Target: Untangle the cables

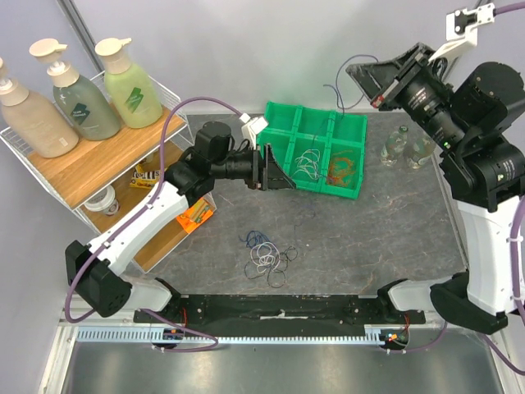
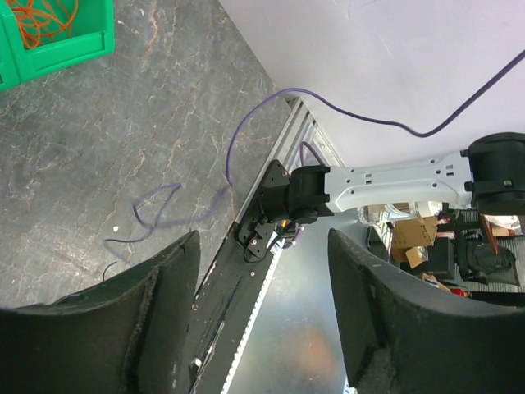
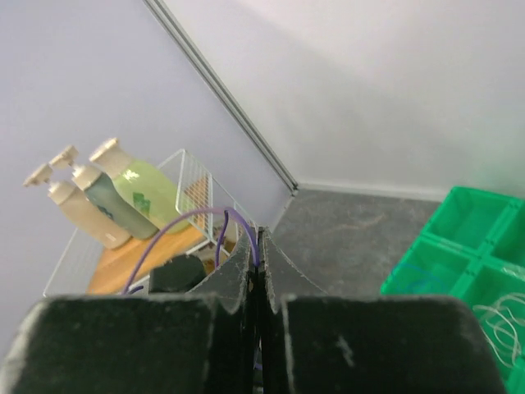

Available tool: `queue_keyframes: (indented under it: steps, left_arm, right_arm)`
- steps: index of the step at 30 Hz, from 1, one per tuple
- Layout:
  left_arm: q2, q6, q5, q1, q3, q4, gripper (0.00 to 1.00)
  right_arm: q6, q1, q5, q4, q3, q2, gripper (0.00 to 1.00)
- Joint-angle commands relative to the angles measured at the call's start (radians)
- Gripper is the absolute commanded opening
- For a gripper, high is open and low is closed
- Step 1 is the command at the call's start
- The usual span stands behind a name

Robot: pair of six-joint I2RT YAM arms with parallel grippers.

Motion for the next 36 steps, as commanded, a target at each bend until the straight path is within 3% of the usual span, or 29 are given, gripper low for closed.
queue_keyframes:
  steps: [1,8,14,21,26,33,36]
  left_arm:
    - [-0.058,0.021,-0.001,-0.002,-0.014,0.038,0.72]
    - [-0.070,0.125,-0.090,-0.029,-0.017,0.046,0.72]
    - [-0.089,0.409,-0.311,-0.186,-0.019,0.128,0.76]
    - [0.023,0.394,-0.303,-0.230,0.072,0.263,0.76]
    - [0.042,0.268,-0.317,-0.231,0.075,0.395,0.76]
    - [0.077,0.182,-0.271,-0.229,0.096,0.443,0.75]
    - [0.072,0.191,-0.289,-0.232,0.080,0.417,0.70]
  right_arm:
    - [0.049,0.001,-0.021,0.087,0.121,0.055,0.00]
    - [0.140,0.001,-0.070,0.195,0.091,0.052,0.00]
    - [0.161,0.003,-0.086,0.196,0.086,0.042,0.00]
    - [0.172,0.001,-0.104,0.201,0.066,0.028,0.00]
    - [0.181,0.003,-0.106,0.210,0.037,0.011,0.00]
    - [0.181,0.001,-0.098,0.222,-0.007,-0.011,0.00]
    - [0.187,0.003,-0.095,0.244,0.006,0.000,0.00]
